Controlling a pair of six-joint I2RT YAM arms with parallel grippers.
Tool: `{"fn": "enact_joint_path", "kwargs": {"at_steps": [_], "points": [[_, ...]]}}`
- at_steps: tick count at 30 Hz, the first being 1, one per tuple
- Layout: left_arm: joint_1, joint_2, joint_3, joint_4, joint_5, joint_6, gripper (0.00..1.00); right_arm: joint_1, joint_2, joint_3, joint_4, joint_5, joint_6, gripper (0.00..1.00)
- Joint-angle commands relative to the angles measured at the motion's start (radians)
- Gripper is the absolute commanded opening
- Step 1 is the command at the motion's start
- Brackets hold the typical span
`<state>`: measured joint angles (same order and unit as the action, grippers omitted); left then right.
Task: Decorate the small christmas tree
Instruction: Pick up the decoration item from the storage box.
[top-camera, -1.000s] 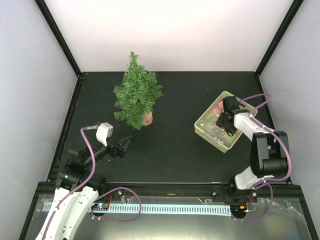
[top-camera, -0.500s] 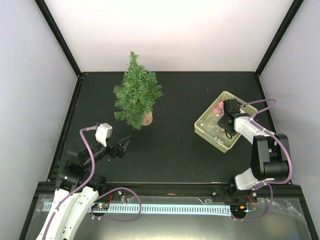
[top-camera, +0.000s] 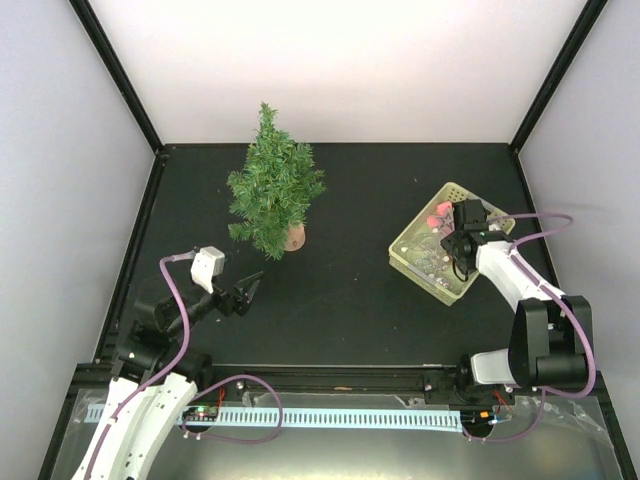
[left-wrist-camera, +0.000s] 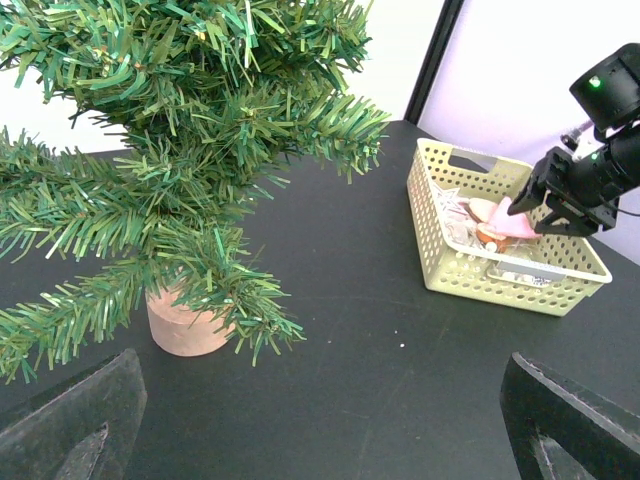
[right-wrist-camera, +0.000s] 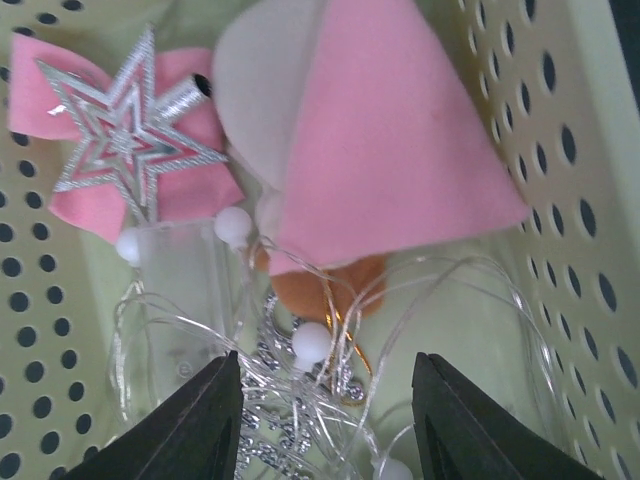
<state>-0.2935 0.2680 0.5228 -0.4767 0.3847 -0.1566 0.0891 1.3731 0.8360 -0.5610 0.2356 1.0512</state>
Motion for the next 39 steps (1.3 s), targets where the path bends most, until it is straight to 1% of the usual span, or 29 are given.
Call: {"fn": "enact_joint_path", "kwargs": {"at_steps": [1, 8, 12, 19, 25, 30, 33, 36, 39], "points": [[-0.007, -0.013, -0.001, 0.023, -0.012, 0.013, 0.99, -0.004, -0.021, -0.044, 0.033, -0.016, 0.095, 0.48], [-0.007, -0.013, -0.003, 0.022, -0.013, 0.014, 0.99, -0.003, -0.011, -0.051, 0.024, 0.013, 0.142, 0.51], [-0.007, -0.016, -0.003, 0.022, -0.014, 0.015, 0.99, -0.003, -0.004, -0.073, 0.072, 0.005, 0.15, 0.51], [-0.007, -0.013, -0.003, 0.023, -0.012, 0.015, 0.99, -0.003, 0.047, -0.071, 0.091, -0.034, 0.176, 0.52], [-0.007, -0.01, -0.002, 0.022, -0.012, 0.015, 0.99, -0.003, 0.086, -0.065, 0.121, -0.037, 0.171, 0.51], [-0.007, -0.005, -0.001, 0.023, -0.013, 0.017, 0.99, -0.003, 0.112, -0.066, 0.149, -0.023, 0.172, 0.47], [-0.007, -0.004, -0.001, 0.023, -0.014, 0.017, 0.99, -0.004, 0.119, -0.064, 0.159, -0.012, 0.165, 0.43], [-0.007, -0.004, -0.001, 0.021, -0.014, 0.017, 0.99, -0.004, 0.109, -0.066, 0.164, 0.024, 0.147, 0.32], [-0.007, -0.003, 0.0, 0.02, -0.015, 0.018, 0.99, -0.003, 0.085, -0.073, 0.168, 0.085, 0.113, 0.17]]}}
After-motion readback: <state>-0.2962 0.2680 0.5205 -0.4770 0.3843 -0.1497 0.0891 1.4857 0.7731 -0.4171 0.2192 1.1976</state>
